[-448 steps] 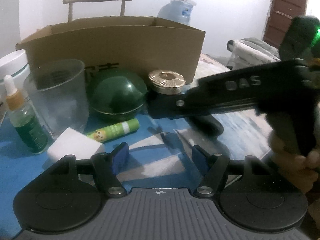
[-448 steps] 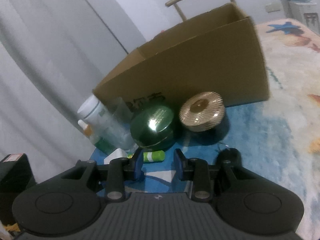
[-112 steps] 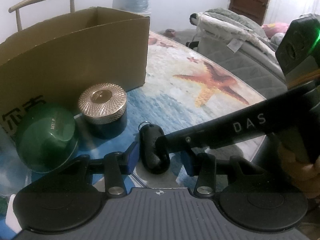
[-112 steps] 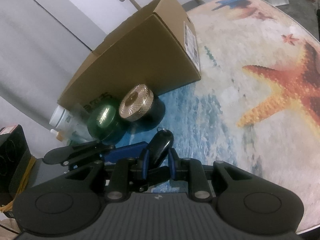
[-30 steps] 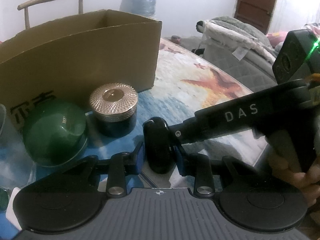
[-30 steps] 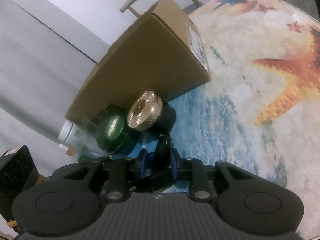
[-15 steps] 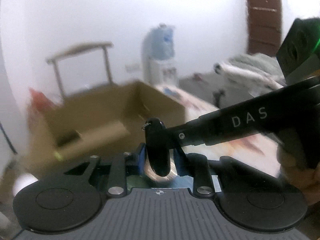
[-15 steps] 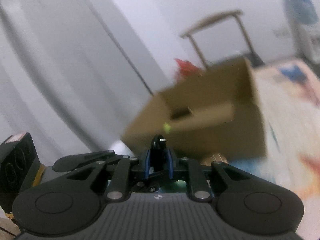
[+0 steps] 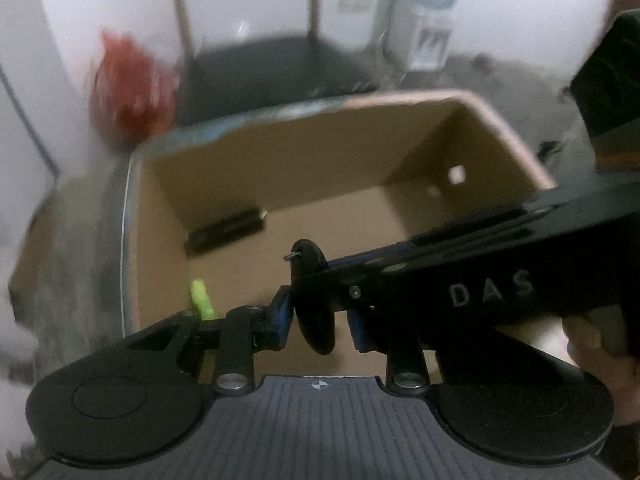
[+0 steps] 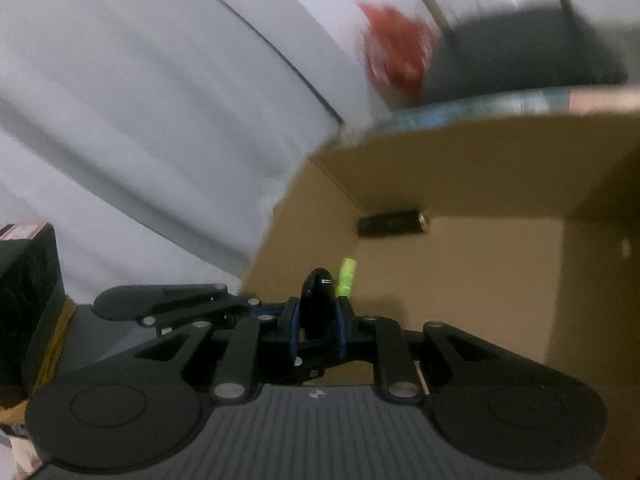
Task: Organize rigid objects
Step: 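Lift the key fob into the box and open the right gripper, then move the open right gripper back to the white charger block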
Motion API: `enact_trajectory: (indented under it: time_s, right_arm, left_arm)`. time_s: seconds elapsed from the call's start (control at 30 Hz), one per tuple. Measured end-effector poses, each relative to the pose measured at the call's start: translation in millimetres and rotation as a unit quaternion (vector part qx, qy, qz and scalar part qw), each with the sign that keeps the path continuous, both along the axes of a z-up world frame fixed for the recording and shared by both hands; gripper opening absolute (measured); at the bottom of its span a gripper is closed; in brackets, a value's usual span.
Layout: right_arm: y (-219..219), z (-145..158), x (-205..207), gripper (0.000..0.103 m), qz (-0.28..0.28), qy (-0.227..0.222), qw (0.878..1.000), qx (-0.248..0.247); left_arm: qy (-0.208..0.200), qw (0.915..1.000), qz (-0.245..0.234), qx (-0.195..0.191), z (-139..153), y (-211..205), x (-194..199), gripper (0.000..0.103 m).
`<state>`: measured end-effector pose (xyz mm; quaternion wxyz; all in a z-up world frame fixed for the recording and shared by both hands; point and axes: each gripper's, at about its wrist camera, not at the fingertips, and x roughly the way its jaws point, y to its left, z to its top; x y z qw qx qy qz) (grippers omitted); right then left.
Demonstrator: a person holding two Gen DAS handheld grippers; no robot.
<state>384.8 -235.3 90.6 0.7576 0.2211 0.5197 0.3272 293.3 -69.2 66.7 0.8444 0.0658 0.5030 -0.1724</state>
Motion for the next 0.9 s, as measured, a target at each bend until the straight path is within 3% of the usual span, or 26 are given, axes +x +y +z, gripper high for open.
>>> enact_trajectory:
  time_s: [0.13, 0.2, 0.3, 0.43, 0.7, 0.9]
  right_arm:
    - [18.8, -21.7, 25.7, 0.02, 0.004, 0.026, 0.999, -0.02]
    - [24.9, -27.3, 33.5, 0.021, 0.001, 0.031, 0.999, -0.024]
    - [29.4, -32.5, 29.4, 0.021, -0.008, 0.032, 0.999, -0.035]
    - [24.1, -29.1, 23.0, 0.021, -0.023, 0.027, 0.999, -0.035]
    - [-10.0, 23.4, -19.1, 0.021, -0.046, -0.039, 0.998, 0.0]
    - [-38.8, 67.0, -82.1, 0.021, -0.048, -0.107, 0.993, 0.024]
  left_arm:
    - [0.027, 0.9988, 0.026, 0.031, -18.6, 3.2, 19.2, 0.029]
    - [0.027, 0.998, 0.033, 0.047, -21.1, 1.8, 24.7, 0.031]
    - [0.023, 0.9977, 0.039, 0.05, -18.8, 2.9, 28.0, 0.043]
    - [0.008, 0.9976, 0.041, 0.056, -14.0, 5.7, 23.1, 0.045]
    - [-0.047, 0.9978, 0.038, 0.028, 26.3, 19.9, -20.3, 0.045]
    - [-0.101, 0.9946, 0.025, 0.001, 60.6, 31.2, -75.4, 0.046]
